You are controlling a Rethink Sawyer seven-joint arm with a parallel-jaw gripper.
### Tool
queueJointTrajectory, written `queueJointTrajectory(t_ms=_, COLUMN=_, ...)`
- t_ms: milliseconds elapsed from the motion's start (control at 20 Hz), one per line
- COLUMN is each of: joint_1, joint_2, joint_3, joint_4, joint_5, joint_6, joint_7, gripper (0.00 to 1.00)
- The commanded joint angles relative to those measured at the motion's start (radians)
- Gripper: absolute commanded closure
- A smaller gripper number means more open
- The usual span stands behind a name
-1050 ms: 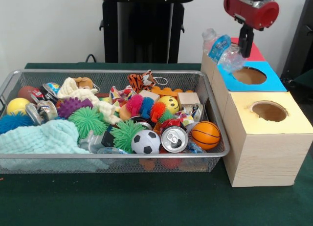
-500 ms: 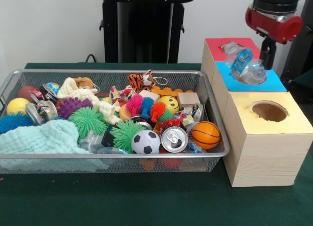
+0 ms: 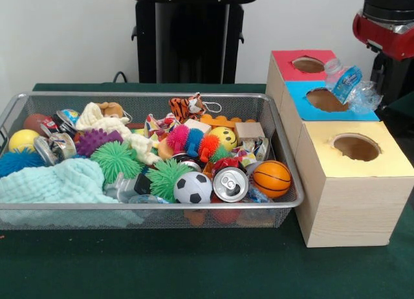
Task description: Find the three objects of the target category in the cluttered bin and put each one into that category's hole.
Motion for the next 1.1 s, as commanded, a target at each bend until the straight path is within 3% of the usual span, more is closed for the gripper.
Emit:
queueJointTrajectory(t_ms=50, joint_1=-0.027, joint_2=0.008, joint_3=0.078, joint_4=0.059, joint_5=0.059, joint_6=-0.036, joint_7=0.246, gripper=1.00)
queueJointTrajectory(t_ms=300, joint_1=-0.046, joint_2=0.001, joint_3=0.123, joint_4=0.114, joint_5=0.077, joint_6=-0.110, joint_7=0.186, gripper=1.00)
queueJointTrajectory(t_ms=1100, joint_1=-0.102, joint_2=-0.057, joint_3=0.172, joint_4=0.217, joint_5=0.050, joint_6=-0.154, joint_7=0.098, gripper=1.00)
